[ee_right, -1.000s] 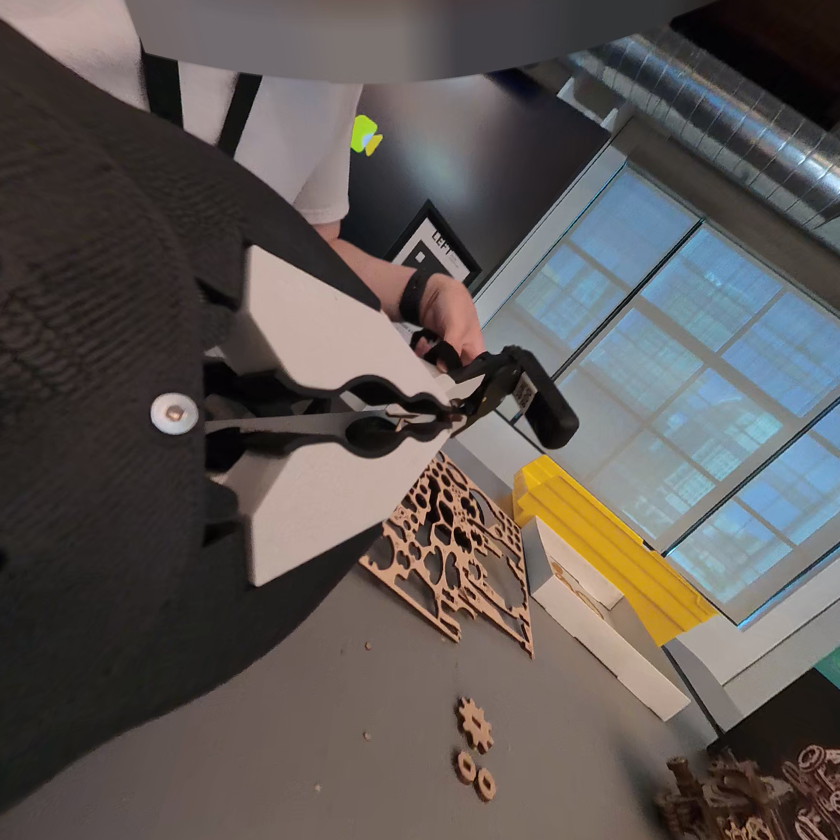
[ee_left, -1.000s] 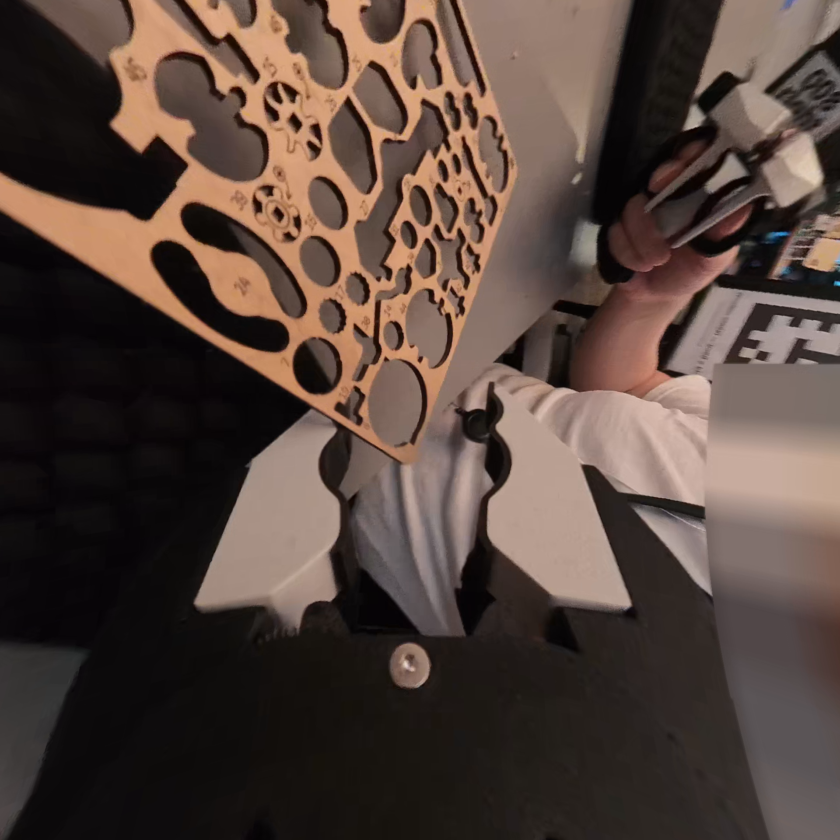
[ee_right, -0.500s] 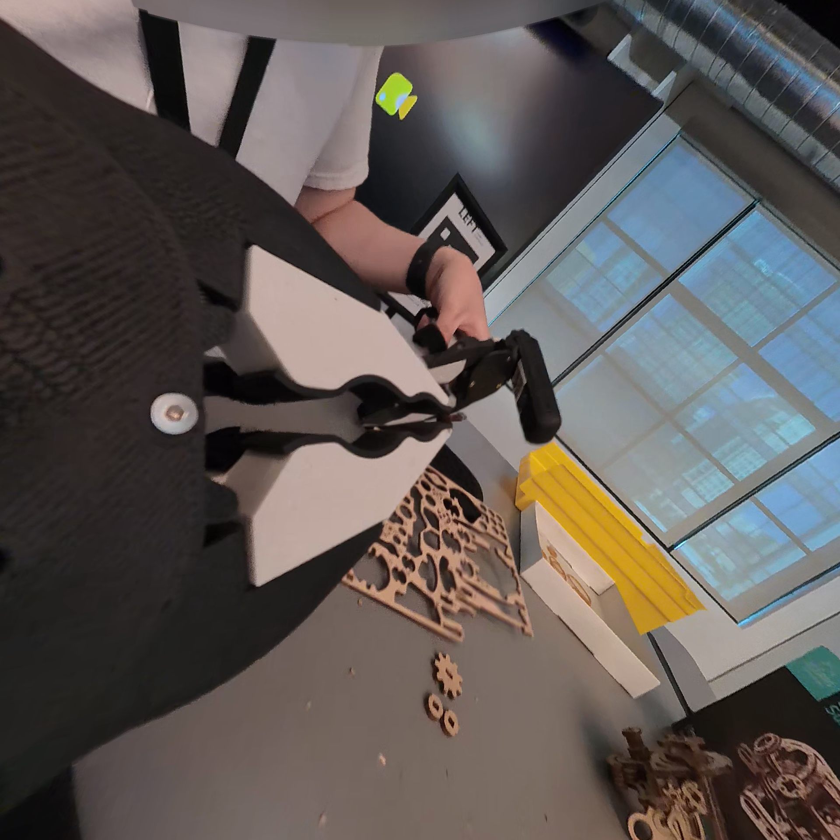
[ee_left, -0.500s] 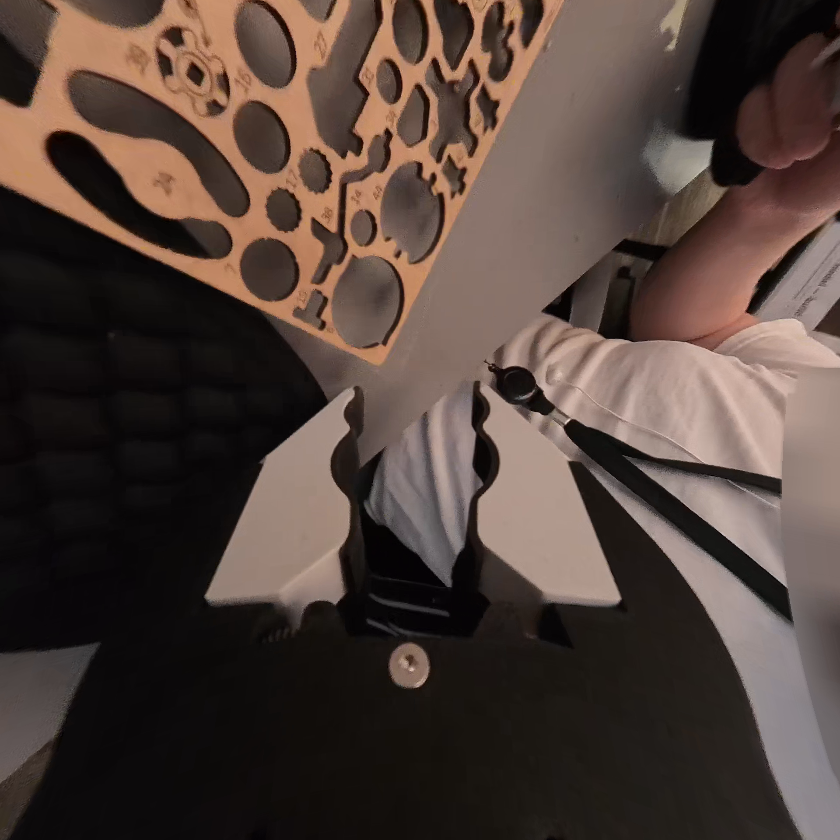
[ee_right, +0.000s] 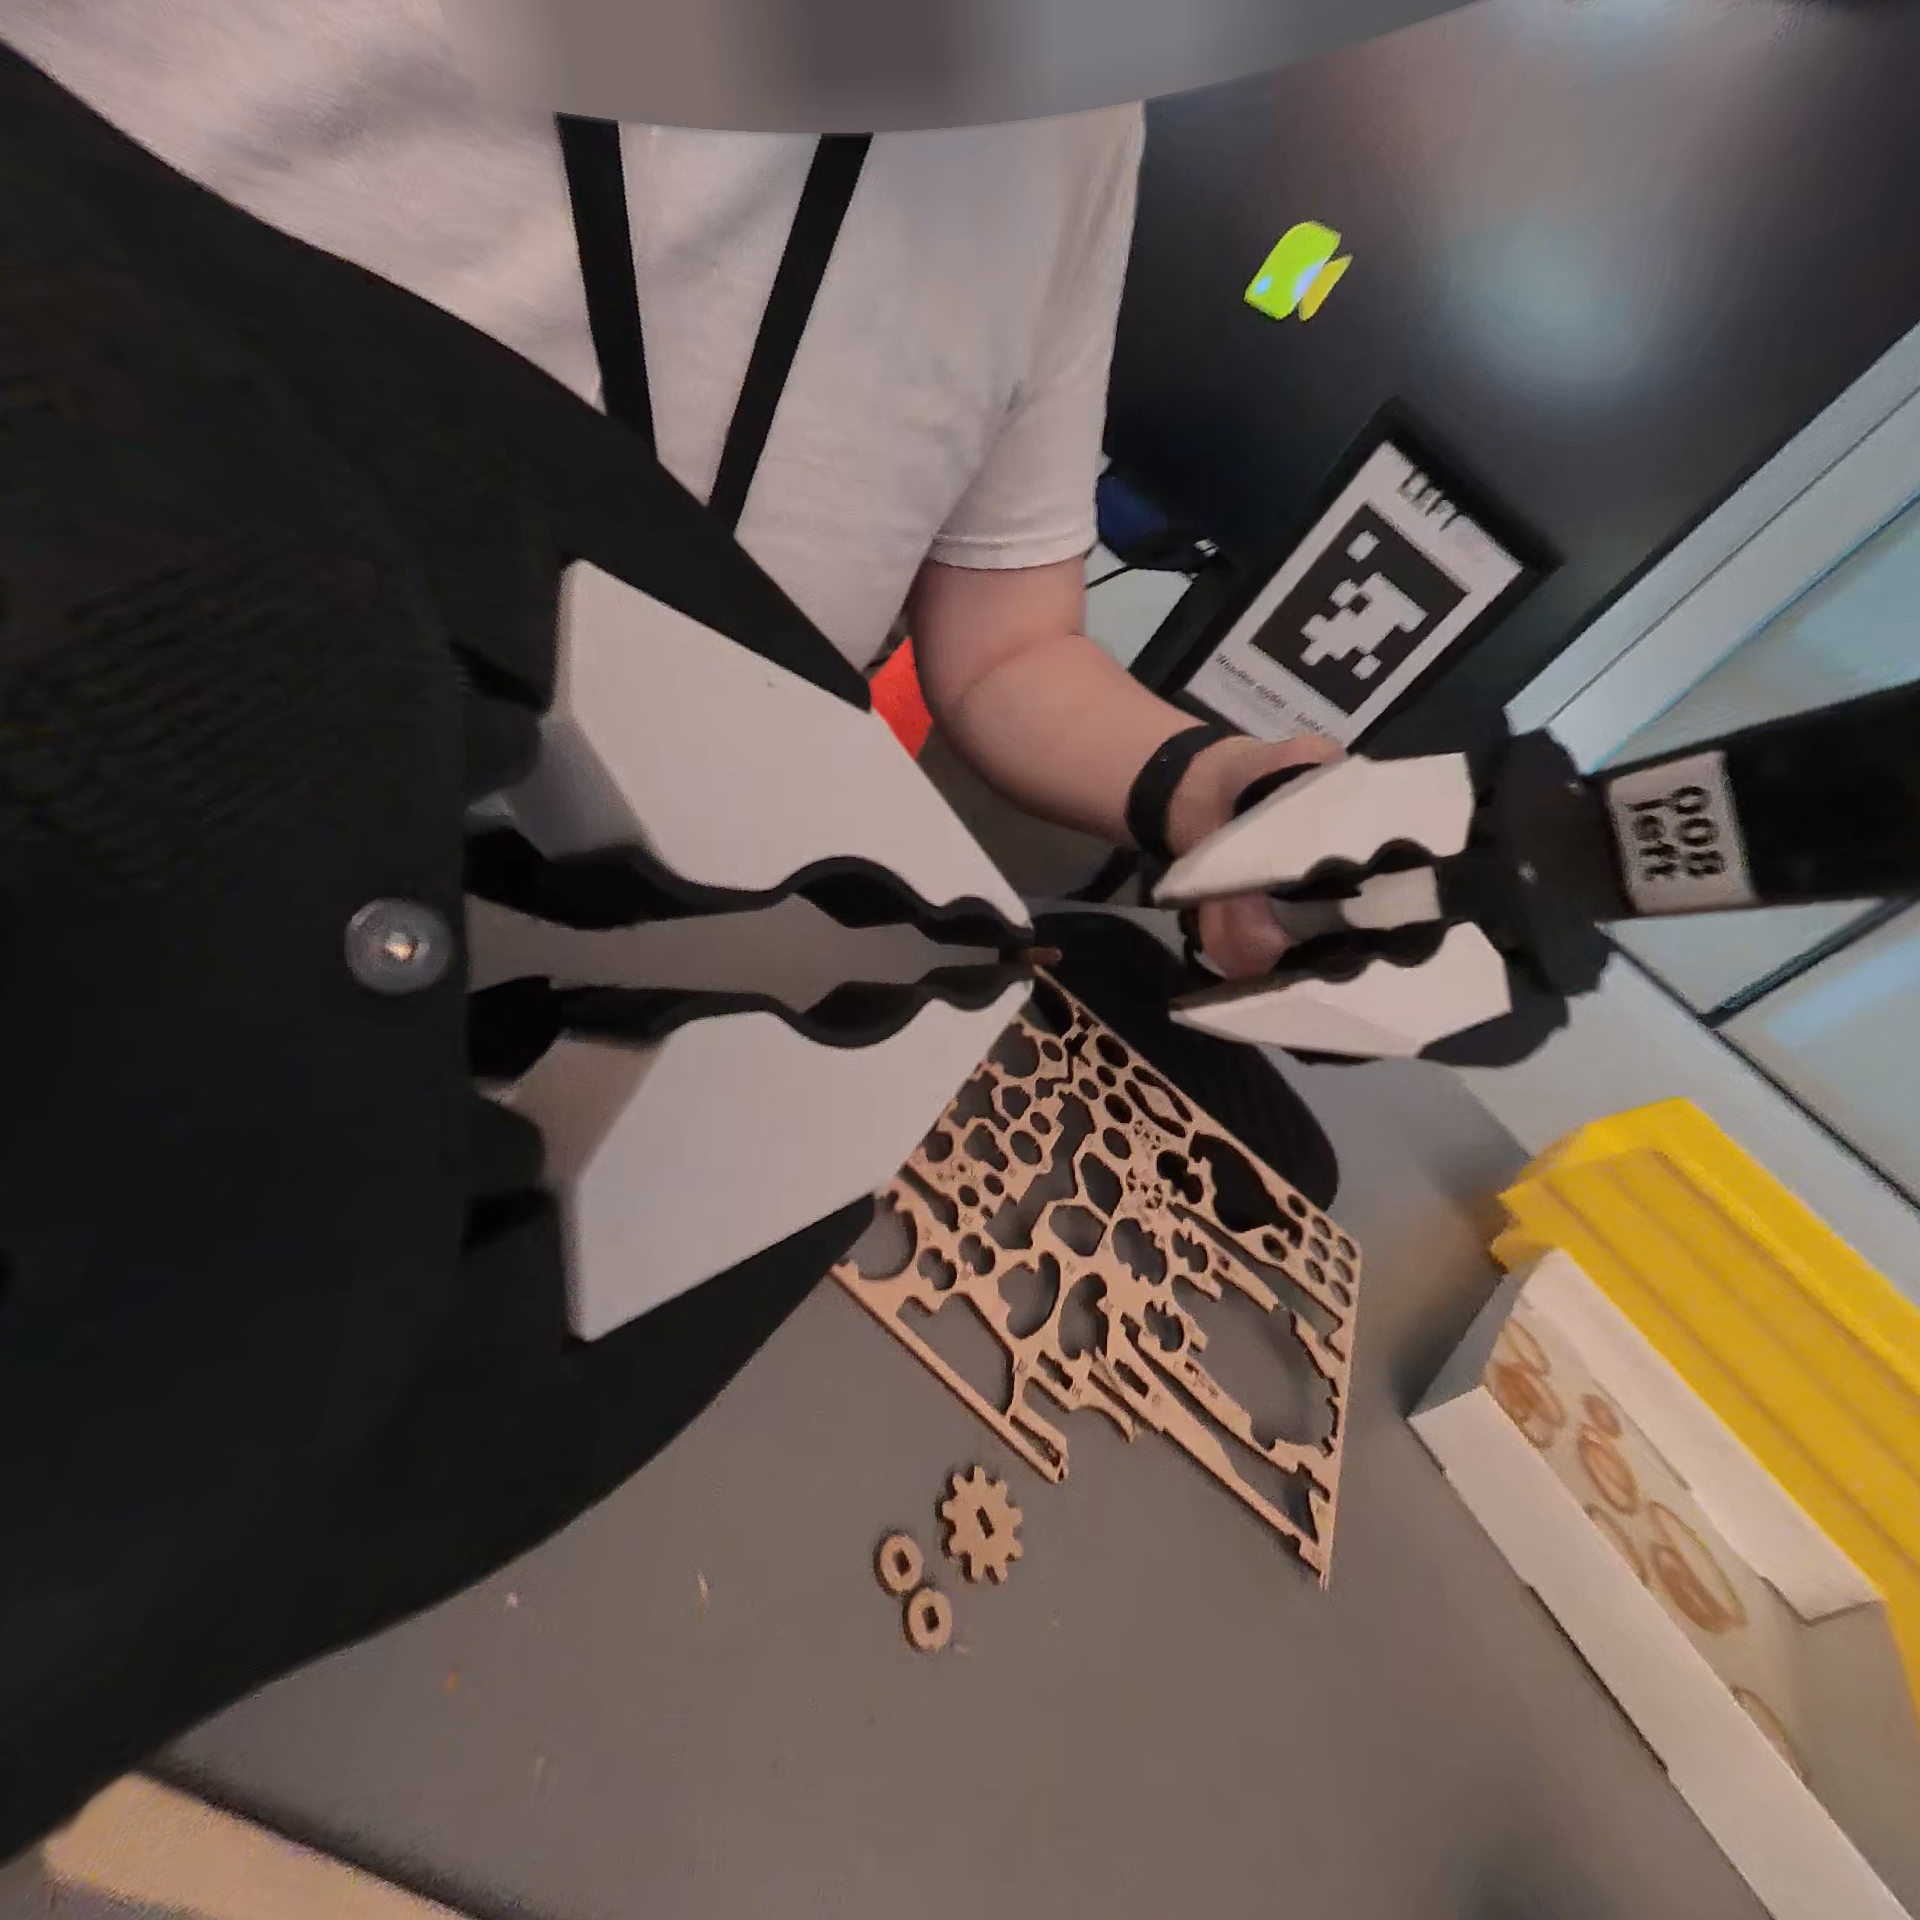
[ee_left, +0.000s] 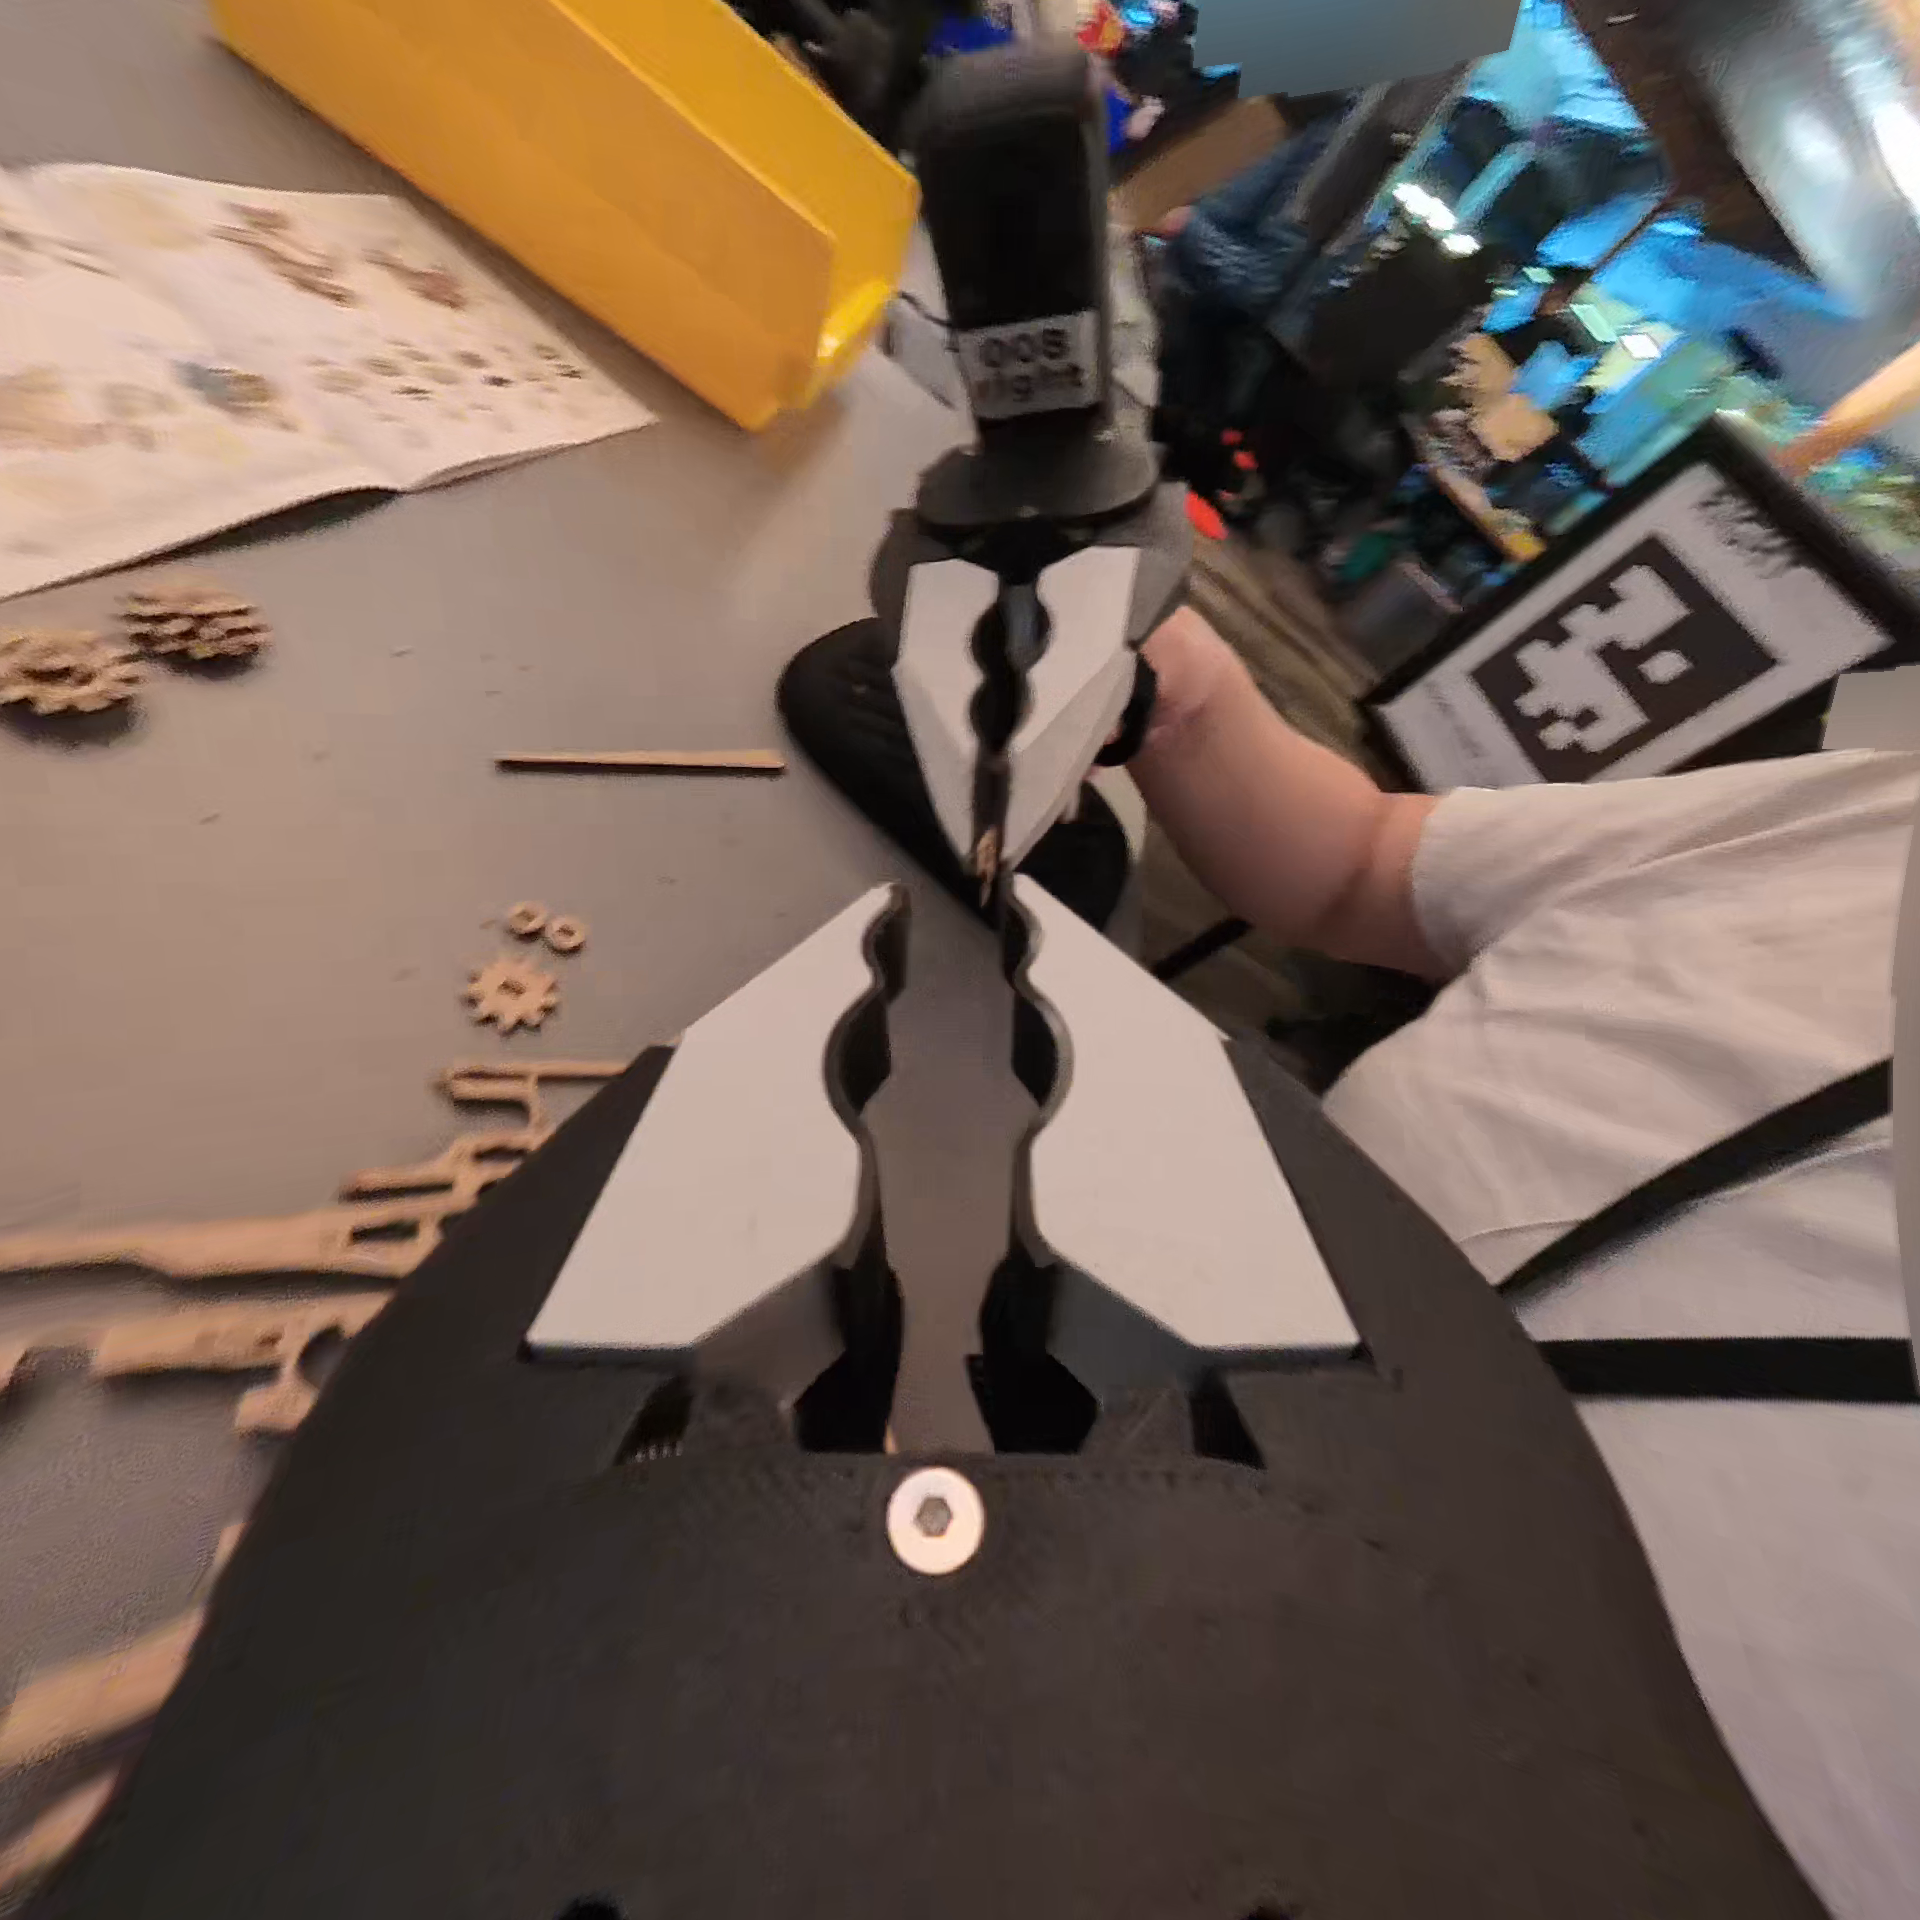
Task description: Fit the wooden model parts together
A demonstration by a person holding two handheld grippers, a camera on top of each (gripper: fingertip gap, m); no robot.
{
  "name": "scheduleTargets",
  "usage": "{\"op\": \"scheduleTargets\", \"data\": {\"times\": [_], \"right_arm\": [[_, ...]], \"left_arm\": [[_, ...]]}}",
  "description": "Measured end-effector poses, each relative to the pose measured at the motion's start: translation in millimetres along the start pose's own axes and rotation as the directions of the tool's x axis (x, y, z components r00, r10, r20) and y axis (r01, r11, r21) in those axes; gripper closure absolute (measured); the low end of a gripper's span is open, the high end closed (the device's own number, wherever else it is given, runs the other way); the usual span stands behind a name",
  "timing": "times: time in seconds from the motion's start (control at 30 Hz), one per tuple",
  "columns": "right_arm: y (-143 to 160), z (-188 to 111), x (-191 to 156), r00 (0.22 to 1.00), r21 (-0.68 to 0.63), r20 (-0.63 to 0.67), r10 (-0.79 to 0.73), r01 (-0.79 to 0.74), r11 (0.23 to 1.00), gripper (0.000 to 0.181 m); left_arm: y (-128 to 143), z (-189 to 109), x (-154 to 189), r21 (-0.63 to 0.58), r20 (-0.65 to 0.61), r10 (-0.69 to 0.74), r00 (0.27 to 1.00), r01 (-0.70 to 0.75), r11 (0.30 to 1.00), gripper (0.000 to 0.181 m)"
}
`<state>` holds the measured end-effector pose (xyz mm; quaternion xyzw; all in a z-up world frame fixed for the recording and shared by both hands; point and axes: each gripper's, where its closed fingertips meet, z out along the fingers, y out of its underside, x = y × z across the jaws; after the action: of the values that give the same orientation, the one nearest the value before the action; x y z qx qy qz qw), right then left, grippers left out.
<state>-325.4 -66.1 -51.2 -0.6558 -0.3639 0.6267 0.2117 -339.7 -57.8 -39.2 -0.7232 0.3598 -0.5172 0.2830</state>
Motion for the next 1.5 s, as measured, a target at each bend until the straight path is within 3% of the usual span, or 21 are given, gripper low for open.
{"op": "scheduleTargets", "data": {"times": [0.13,0.3,0.6,0.73,0.83,0.93,1.07,1.23,1.4,1.5], "right_arm": [[-11.7,0.7,10.2,0.999,-0.057,-0.009,-0.041,0.041,0.998,0.18],[-26.1,-0.7,24.0,0.995,-0.094,-0.009,-0.097,0.096,0.991,0.18],[-26.9,2.7,47.4,0.98,-0.165,0.0,-0.2,0.198,0.966,0.18],[-28.2,-1.6,45.8,0.985,-0.112,0.065,-0.161,0.168,0.979,0.18],[-27.3,-8.0,53.2,0.988,-0.09,0.055,-0.142,0.147,0.985,0.18],[-24.6,-7.7,51.5,0.988,-0.091,0.072,-0.137,0.144,0.985,0.18],[-23.7,-4.7,50.4,0.989,-0.084,0.091,-0.115,0.122,0.989,0.18],[-22.9,-3.4,51.3,0.991,-0.089,0.084,-0.102,0.109,0.99,0.18],[-19.4,-1.7,54.5,0.993,-0.112,0.061,-0.103,0.11,0.988,0.18],[-25.9,-2.7,56.6,0.995,-0.071,0.06,-0.084,0.088,0.994,0.179]], "left_arm": [[-4.7,15.6,-8.6,-0.086,-0.108,-0.028,0.994,0.018,0.996,0.159],[-17.0,19.6,-19.5,-0.091,-0.17,-0.002,0.985,-0.014,0.996,0.176],[-16.0,20.6,-44.9,-0.101,-0.162,0.027,0.986,-0.044,0.994,0.181],[-8.4,20.7,-74.4,-0.131,-0.009,0.072,0.997,-0.072,0.989,0.181],[-10.7,22.1,-57.1,-0.084,-0.129,0.003,0.992,-0.014,0.996,0.181],[-14.8,24.2,-58.8,-0.025,-0.134,-0.017,0.991,0.014,1.0,0.179],[-22.5,22.1,-43.5,0.022,-0.249,-0.062,0.966,0.07,0.997,0.168],[-15.9,28.6,-49.2,-0.009,-0.19,-0.034,0.981,0.032,0.999,0.164],[-10.1,34.0,-51.1,-0.038,-0.18,-0.038,0.983,0.031,0.999,0.175],[-15.0,32.5,-54.6,0.004,-0.148,-0.031,0.989,0.031,0.999,0.177]]}}
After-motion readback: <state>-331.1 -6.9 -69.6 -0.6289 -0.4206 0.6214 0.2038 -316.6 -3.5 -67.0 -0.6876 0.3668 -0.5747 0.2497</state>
